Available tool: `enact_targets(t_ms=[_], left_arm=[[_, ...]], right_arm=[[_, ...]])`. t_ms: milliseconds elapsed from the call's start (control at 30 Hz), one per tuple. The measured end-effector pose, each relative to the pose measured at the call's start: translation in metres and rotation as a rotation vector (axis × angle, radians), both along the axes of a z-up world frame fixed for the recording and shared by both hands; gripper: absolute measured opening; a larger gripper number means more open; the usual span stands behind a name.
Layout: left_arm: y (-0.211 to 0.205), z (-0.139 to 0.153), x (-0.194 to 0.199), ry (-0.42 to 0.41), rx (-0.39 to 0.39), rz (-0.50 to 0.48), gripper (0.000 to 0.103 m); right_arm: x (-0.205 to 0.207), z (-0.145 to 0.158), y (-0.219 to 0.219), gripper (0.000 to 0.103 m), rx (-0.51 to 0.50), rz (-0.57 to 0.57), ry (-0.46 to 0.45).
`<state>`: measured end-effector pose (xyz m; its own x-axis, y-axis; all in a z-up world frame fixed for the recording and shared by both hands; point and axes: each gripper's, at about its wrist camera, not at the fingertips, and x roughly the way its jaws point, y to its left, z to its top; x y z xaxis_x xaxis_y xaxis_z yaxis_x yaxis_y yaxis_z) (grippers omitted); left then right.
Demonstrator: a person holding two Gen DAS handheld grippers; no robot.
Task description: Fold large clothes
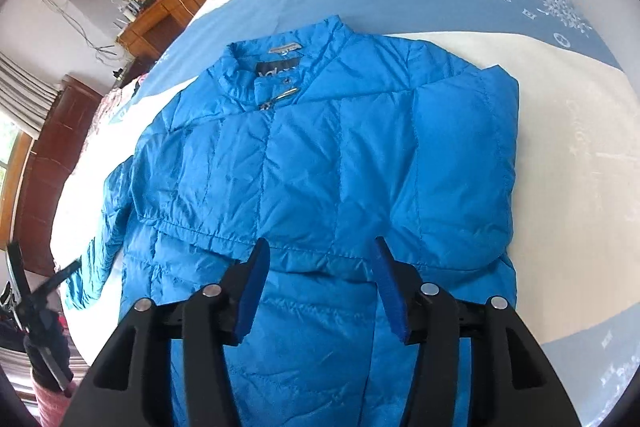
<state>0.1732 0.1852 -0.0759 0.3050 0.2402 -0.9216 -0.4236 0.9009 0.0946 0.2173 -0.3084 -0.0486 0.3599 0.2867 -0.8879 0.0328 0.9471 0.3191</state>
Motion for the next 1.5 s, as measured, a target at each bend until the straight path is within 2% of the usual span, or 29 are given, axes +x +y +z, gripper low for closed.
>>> enact_targets(t_ms=[100, 233, 300, 467, 567, 667, 733, 767, 833, 933, 1067, 1200, 1400, 1500], left_arm=[[0.069, -0.009, -0.050, 0.036, 0.002, 0.222, 0.068], [0.121, -0.017, -0.090, 0.037, -0.010, 0.393, 0.069], [0.136, -0.020, -0.099, 0.017, -0.035, 0.432, 0.069], [0.144, -0.035, -0.095, -0.065, -0.177, 0.446, 0.069], [0.142, -0.049, -0.089, -0.079, -0.254, 0.462, 0.063], [0.151, -0.060, -0.086, -0.074, -0.265, 0.491, 0.056], [0.155, -0.060, -0.085, -0.083, -0.263, 0.483, 0.042], [0.156, -0.060, -0.086, -0.089, -0.266, 0.479, 0.039], [0.154, -0.056, -0.085, -0.108, -0.283, 0.468, 0.022], [0.152, -0.048, -0.086, -0.140, -0.294, 0.462, 0.013], [0.143, -0.026, -0.085, -0.195, -0.274, 0.435, 0.010], [0.121, 0.007, -0.071, -0.269, -0.225, 0.359, 0.009], [0.051, 0.067, -0.032, -0.379, -0.166, 0.139, 0.009], [0.006, 0.083, -0.006, -0.405, -0.189, 0.013, 0.008]], right_arm=[[0.001, -0.002, 0.006, 0.053, -0.009, 0.009, 0.011], [0.008, -0.005, 0.019, 0.053, -0.014, 0.024, 0.022], [0.010, -0.005, 0.027, 0.053, -0.018, 0.038, 0.023], [0.015, -0.013, 0.039, 0.053, -0.034, 0.052, 0.046], [0.016, -0.021, 0.039, 0.053, -0.044, 0.046, 0.067], [0.020, -0.032, 0.034, 0.053, -0.053, 0.026, 0.092], [0.023, -0.039, 0.030, 0.053, -0.052, 0.014, 0.107], [0.026, -0.045, 0.027, 0.053, -0.050, 0.005, 0.121], [0.030, -0.053, 0.024, 0.053, -0.046, -0.002, 0.137], [0.033, -0.063, 0.024, 0.053, -0.046, -0.003, 0.149], [0.035, -0.067, 0.026, 0.054, -0.056, 0.009, 0.154], [0.031, -0.053, 0.024, 0.054, -0.056, -0.001, 0.138], [0.004, 0.005, 0.033, 0.054, -0.088, 0.040, 0.001], [-0.007, 0.027, 0.035, 0.054, -0.078, 0.050, -0.042]])
